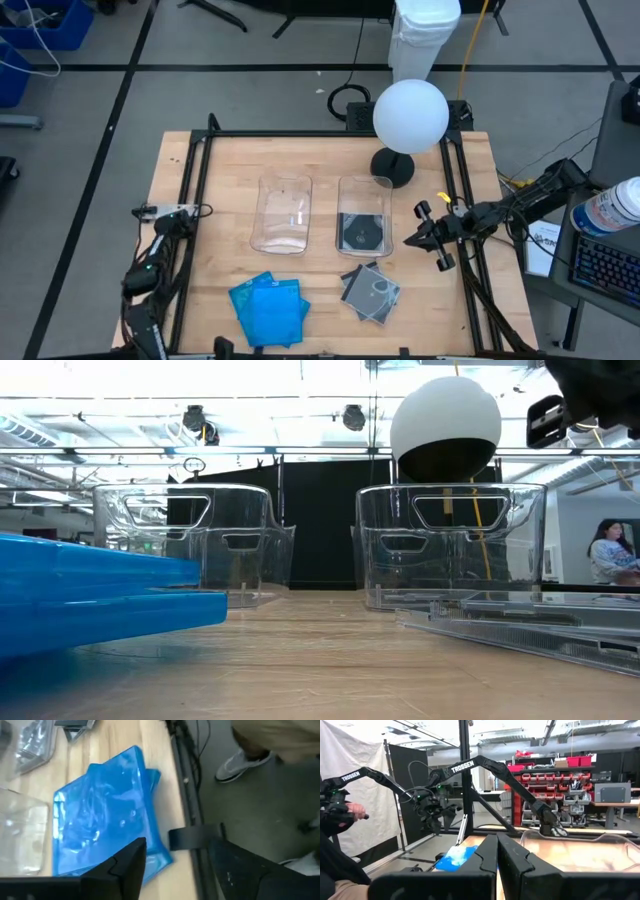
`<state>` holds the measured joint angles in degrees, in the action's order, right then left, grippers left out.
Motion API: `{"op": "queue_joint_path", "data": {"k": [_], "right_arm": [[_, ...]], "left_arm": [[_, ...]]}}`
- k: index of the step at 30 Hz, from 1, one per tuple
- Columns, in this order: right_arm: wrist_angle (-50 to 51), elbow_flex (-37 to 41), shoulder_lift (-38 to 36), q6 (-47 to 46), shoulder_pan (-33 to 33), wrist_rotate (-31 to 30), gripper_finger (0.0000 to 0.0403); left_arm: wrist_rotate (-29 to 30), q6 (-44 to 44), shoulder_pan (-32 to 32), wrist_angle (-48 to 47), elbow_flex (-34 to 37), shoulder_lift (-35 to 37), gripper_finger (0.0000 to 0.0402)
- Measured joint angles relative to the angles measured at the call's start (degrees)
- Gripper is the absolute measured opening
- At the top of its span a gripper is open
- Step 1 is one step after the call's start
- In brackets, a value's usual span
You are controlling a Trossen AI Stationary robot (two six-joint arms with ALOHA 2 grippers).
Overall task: Pick & place jewel cases by type
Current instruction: Put the blue CD case into the left transparent bin
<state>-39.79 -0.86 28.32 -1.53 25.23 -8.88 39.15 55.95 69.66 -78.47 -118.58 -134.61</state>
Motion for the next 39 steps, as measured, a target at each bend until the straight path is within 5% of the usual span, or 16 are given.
{"op": "queue_joint_path", "data": {"k": [7,14,33,39], "right_arm": [[1.0,0.0,0.0,0.0,0.0,-0.2,0.0000],[1.0,0.0,0.0,-1.0,0.0,-0.2,0.0000],[2.7,0.0,0.0,-3.4,0.0,-0.3,0.0000],[3.2,0.0,0.0,-3.8,0.0,-0.3,0.0000]], "left_arm": [[-0.6,-10.4,-2.0,-1.4,0.1,-4.3,0.0178],[3.8,-12.3,-2.0,-2.2,0.2,-4.8,0.0206],[3.5,-24.1,-4.1,-0.1,0.1,-5.0,0.0225],[0.1,-20.3,-3.5,-5.3,0.1,-5.0,0.0225]]}}
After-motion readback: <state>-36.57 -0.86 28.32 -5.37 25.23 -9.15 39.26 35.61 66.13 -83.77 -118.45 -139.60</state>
